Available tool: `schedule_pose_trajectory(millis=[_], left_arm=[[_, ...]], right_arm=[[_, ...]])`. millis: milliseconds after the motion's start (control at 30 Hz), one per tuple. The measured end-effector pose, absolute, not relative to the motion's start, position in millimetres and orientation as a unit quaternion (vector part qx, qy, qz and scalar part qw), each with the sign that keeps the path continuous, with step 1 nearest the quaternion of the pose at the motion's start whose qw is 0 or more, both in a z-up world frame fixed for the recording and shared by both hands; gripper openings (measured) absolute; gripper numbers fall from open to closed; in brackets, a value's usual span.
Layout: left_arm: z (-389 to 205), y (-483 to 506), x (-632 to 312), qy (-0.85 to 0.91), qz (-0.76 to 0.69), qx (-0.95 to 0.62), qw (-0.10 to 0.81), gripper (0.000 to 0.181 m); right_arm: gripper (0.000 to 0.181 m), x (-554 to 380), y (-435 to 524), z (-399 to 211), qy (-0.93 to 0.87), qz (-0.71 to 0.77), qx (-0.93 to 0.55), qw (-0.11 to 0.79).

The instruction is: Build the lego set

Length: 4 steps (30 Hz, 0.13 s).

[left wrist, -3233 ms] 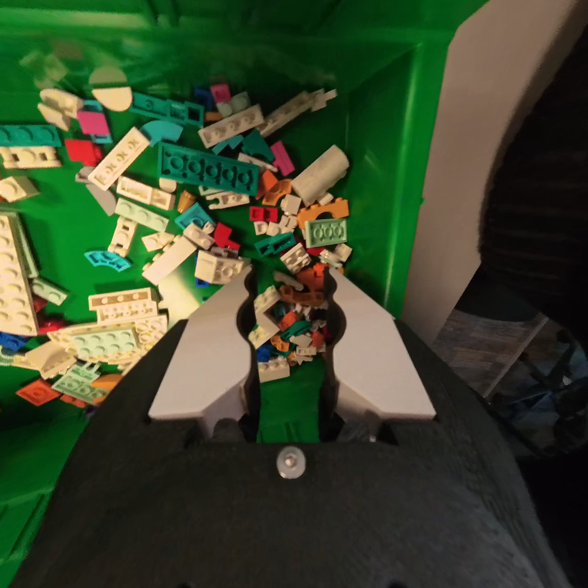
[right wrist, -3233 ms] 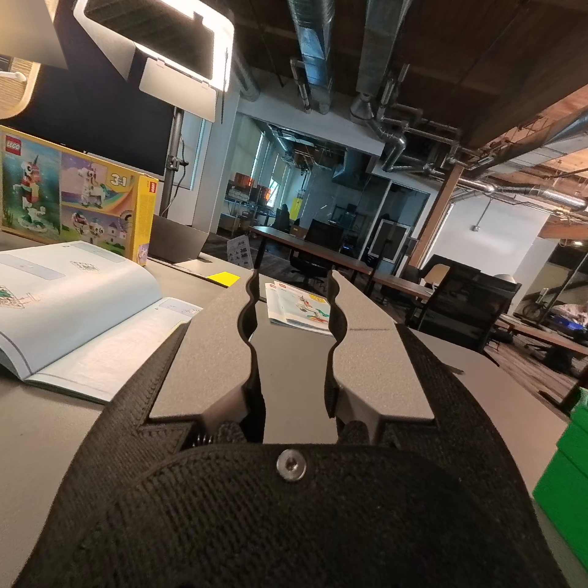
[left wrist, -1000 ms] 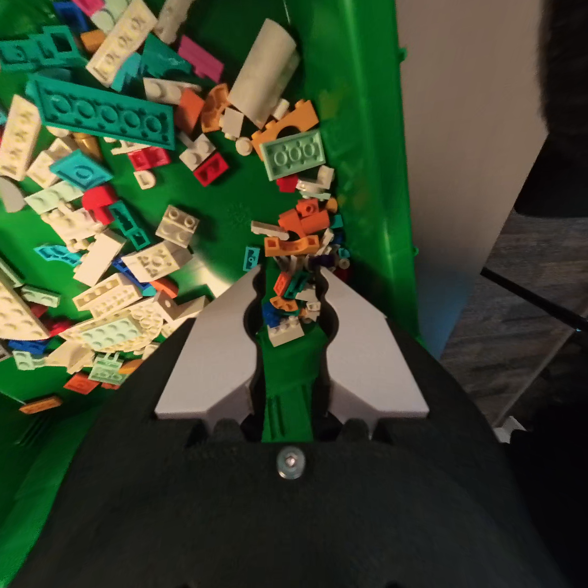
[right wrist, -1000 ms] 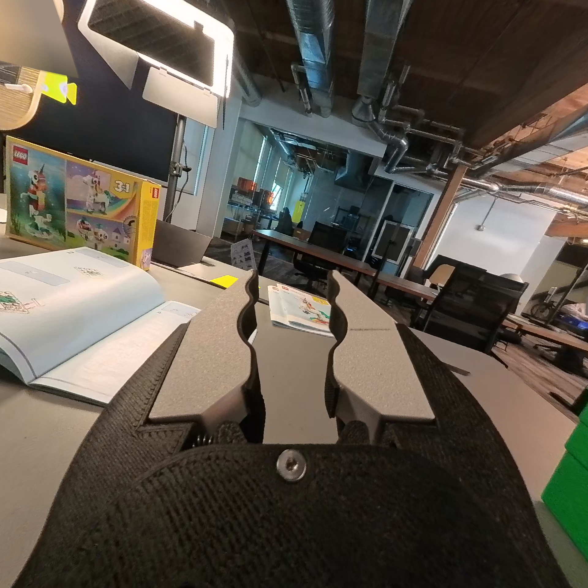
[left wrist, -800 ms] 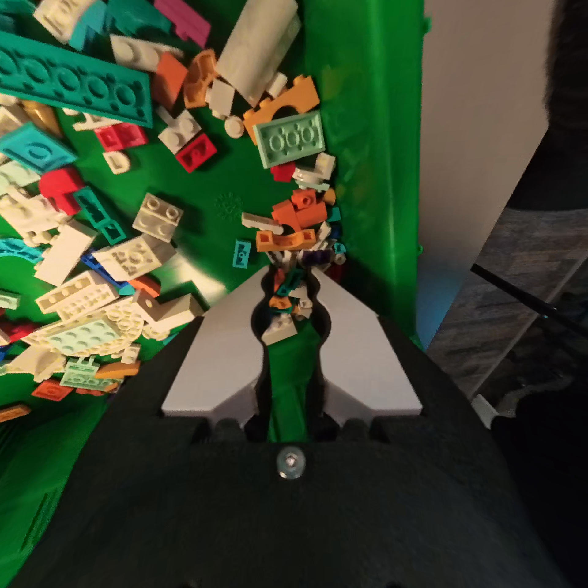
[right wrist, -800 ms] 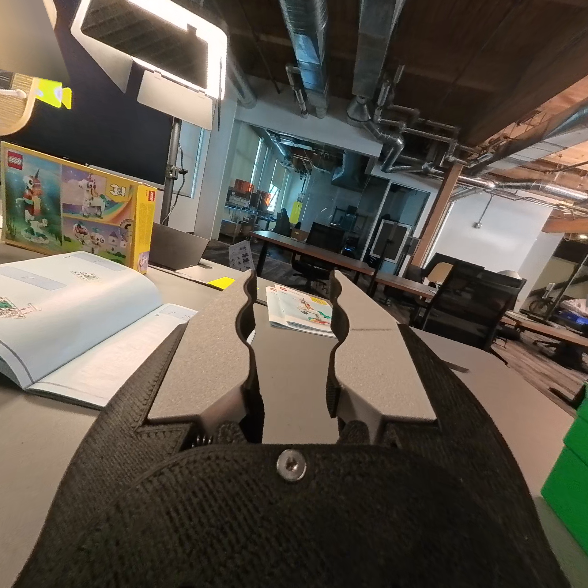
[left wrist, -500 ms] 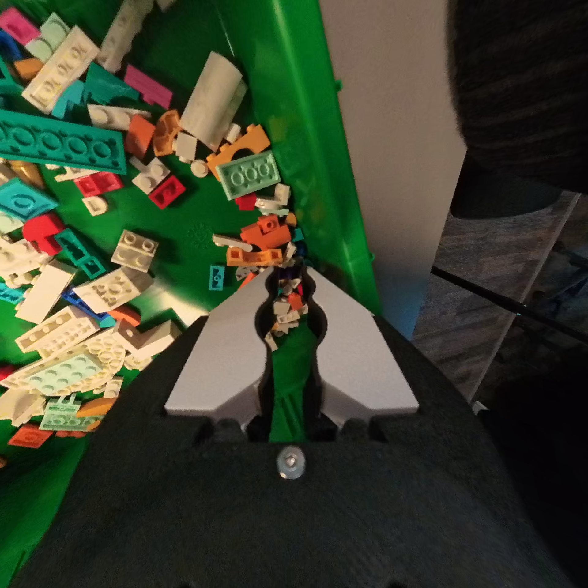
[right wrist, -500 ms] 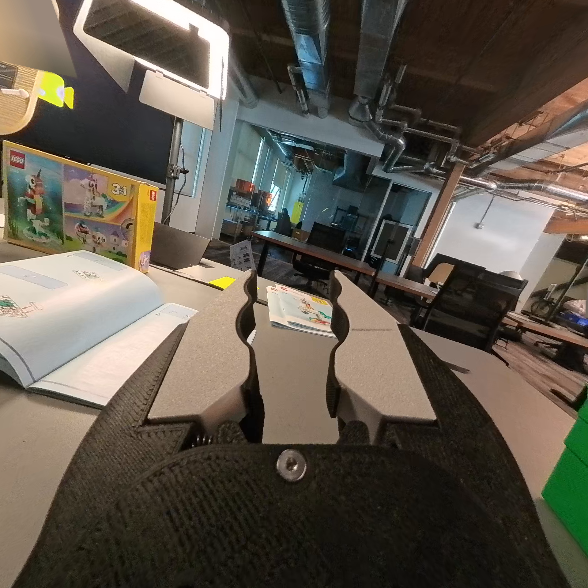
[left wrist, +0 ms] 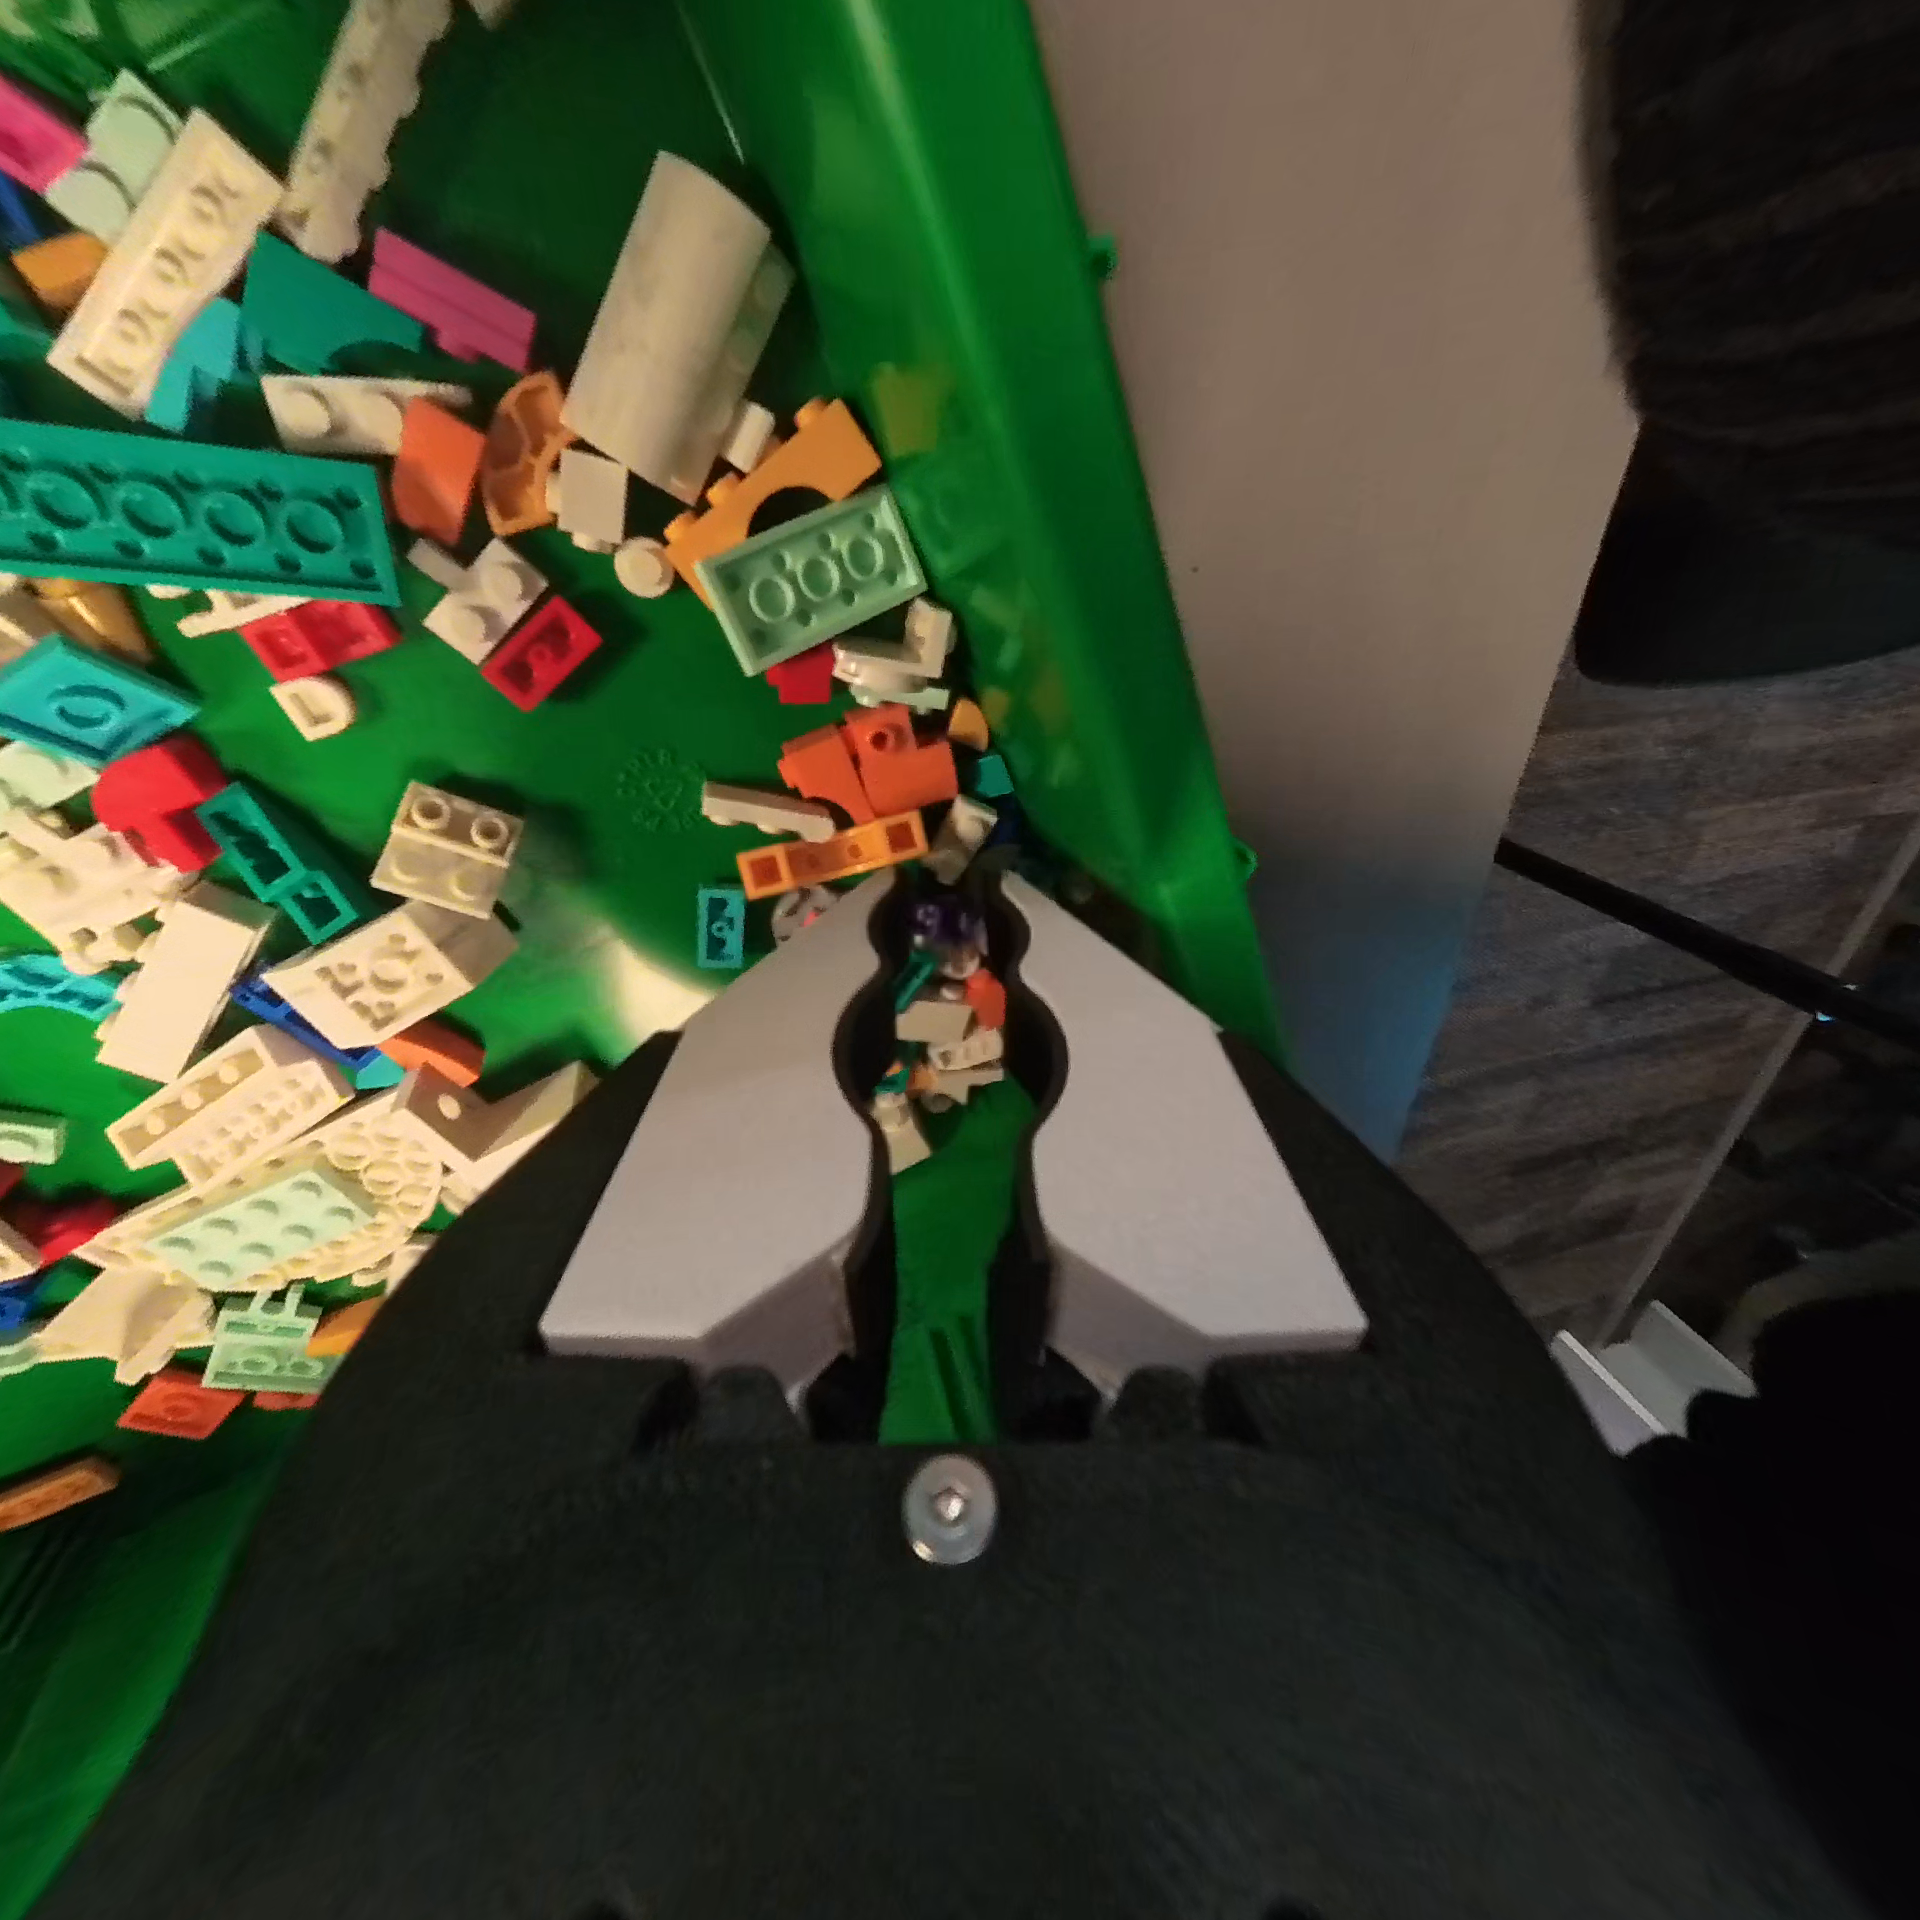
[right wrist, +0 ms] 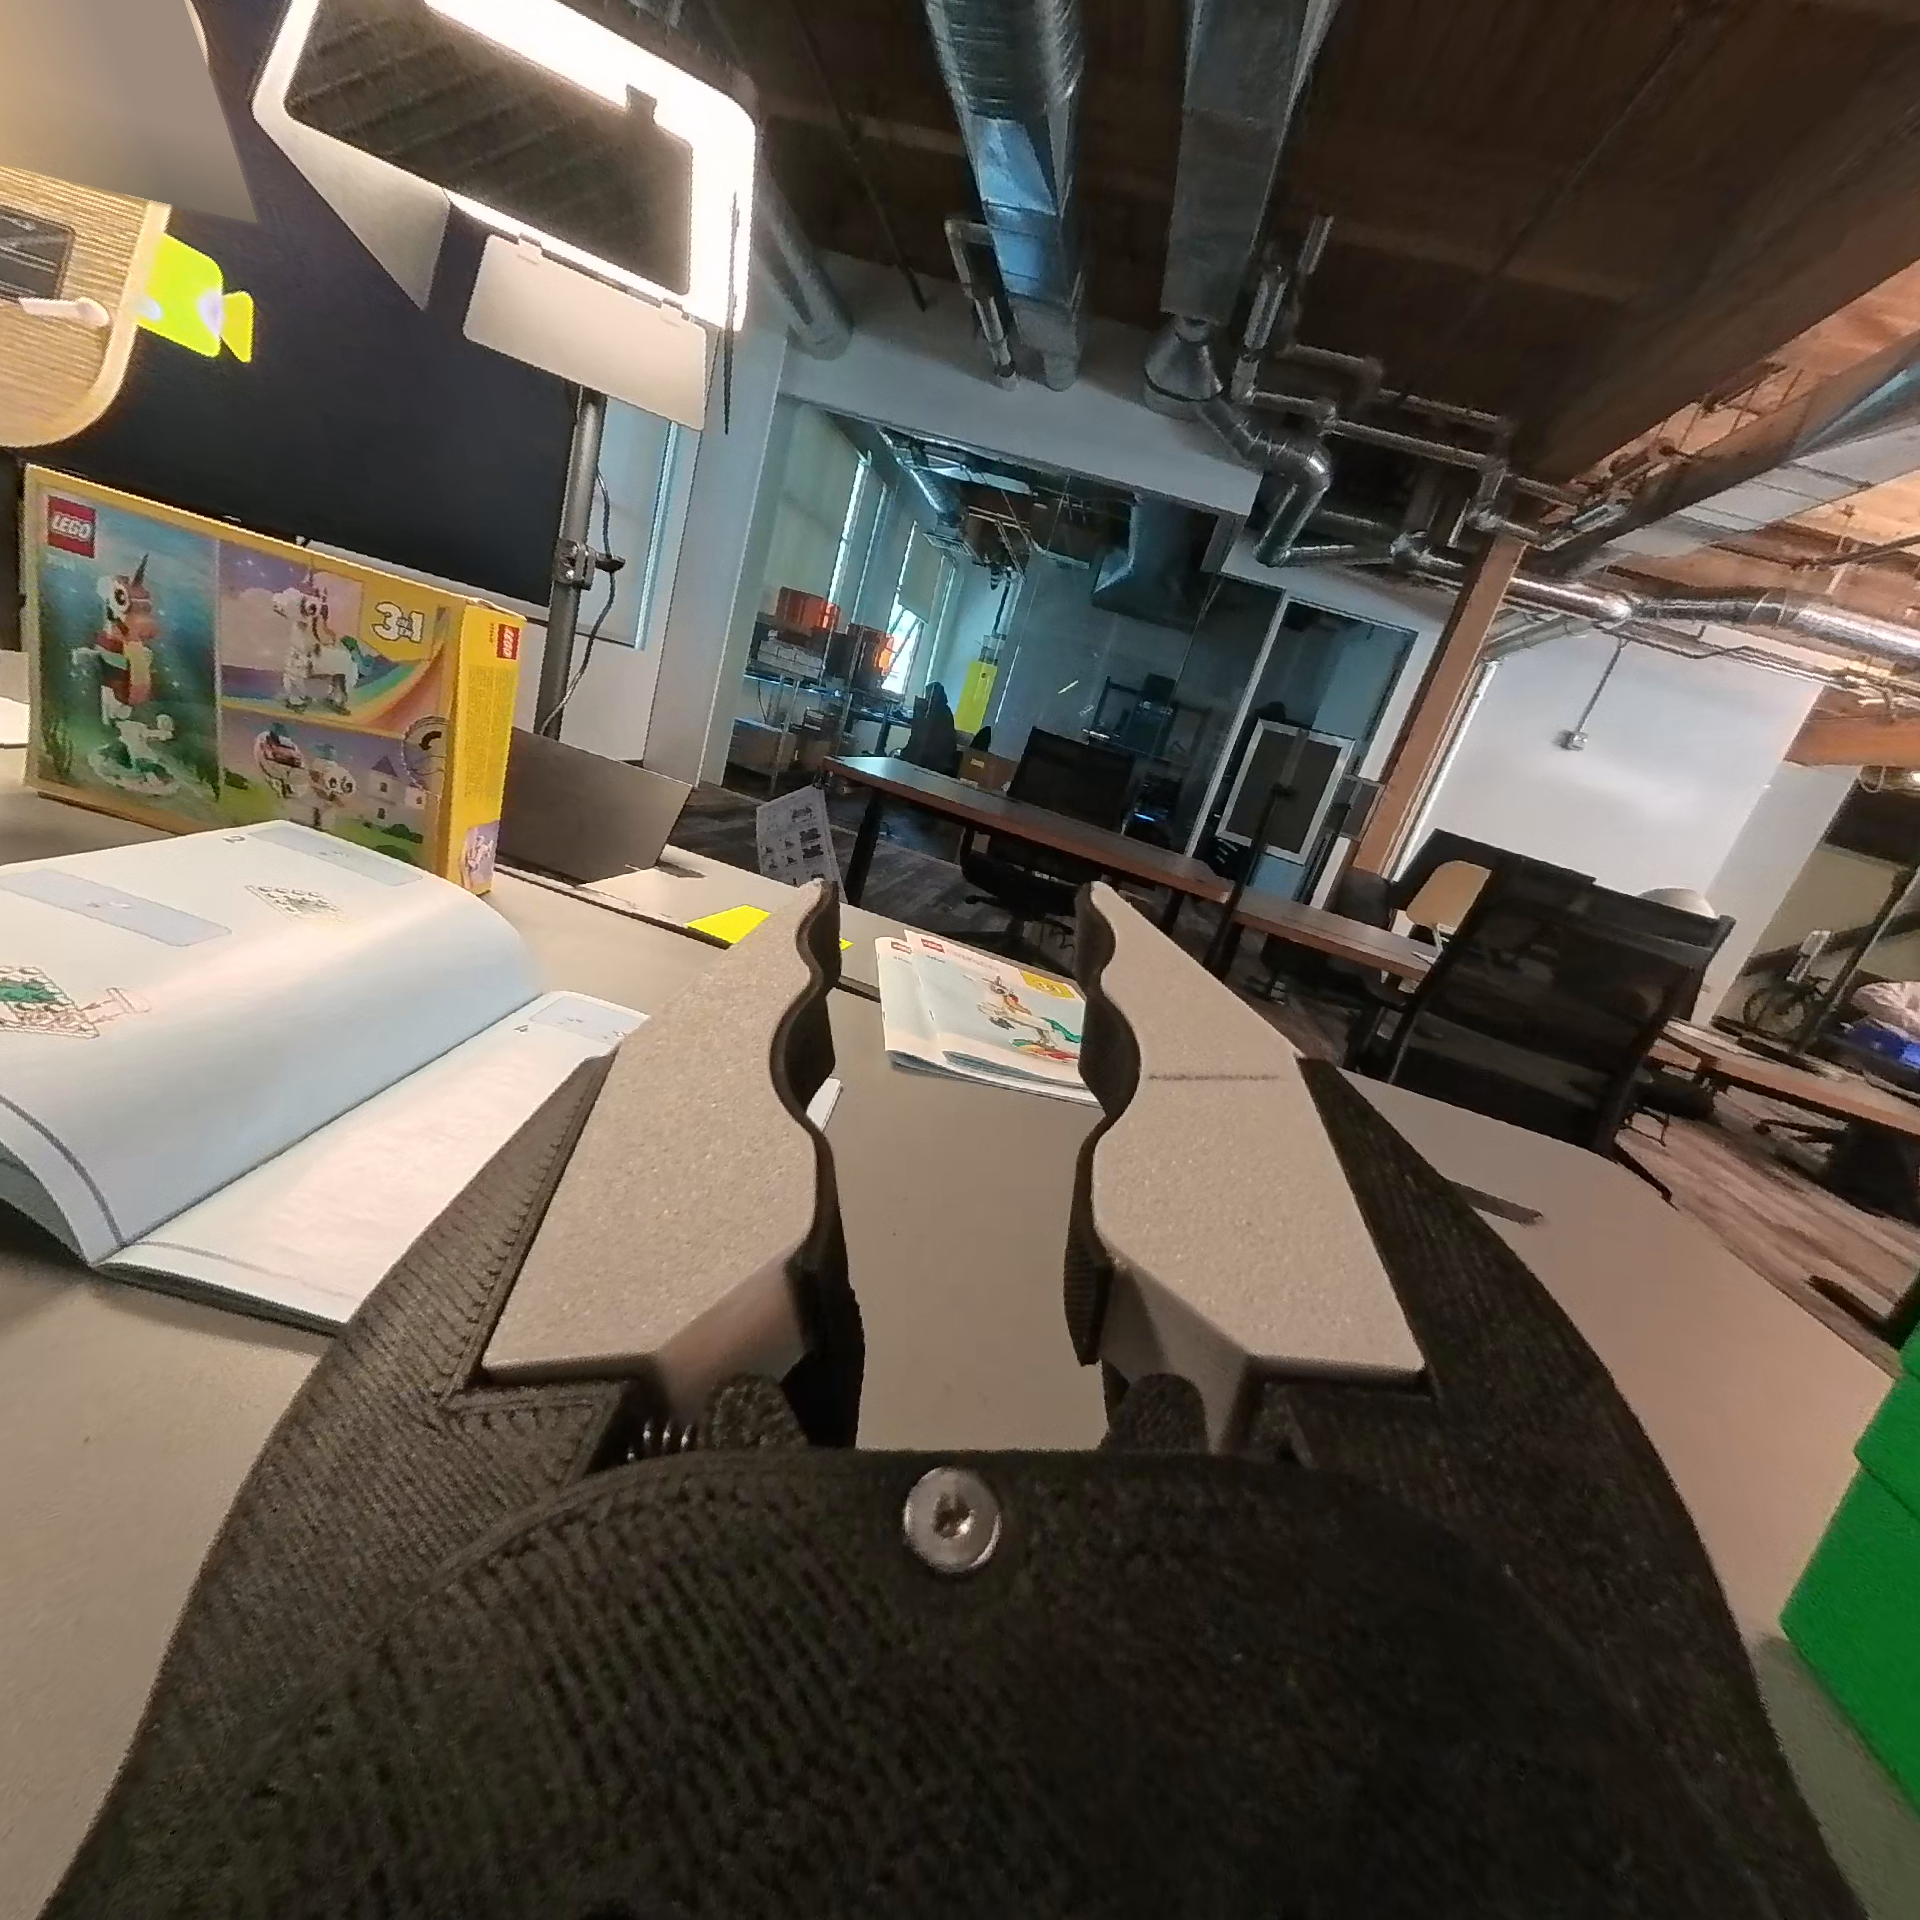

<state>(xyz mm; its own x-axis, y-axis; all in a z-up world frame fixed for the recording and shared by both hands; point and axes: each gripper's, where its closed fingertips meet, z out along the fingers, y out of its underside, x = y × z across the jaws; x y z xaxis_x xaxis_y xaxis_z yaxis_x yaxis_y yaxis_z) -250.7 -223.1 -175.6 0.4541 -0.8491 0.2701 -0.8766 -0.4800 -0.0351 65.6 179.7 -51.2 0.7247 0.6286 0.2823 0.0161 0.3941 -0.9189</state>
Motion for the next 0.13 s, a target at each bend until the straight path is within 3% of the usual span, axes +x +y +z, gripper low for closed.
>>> schedule_pose_trajectory(millis=[33, 133], left_arm=[[-176.3, -225.1, -250.6, -0.507, 0.128, 0.851, 0.061, 0.012], [-178.9, -227.6, -252.1, -0.512, 0.117, 0.848, 0.074, 0.011]], right_arm=[[0.044, 65.6, 179.6, -51.1, -0.314, 0.199, -0.513, 0.774], [0.043, 66.0, 179.4, -50.7, -0.312, 0.202, -0.513, 0.774]])
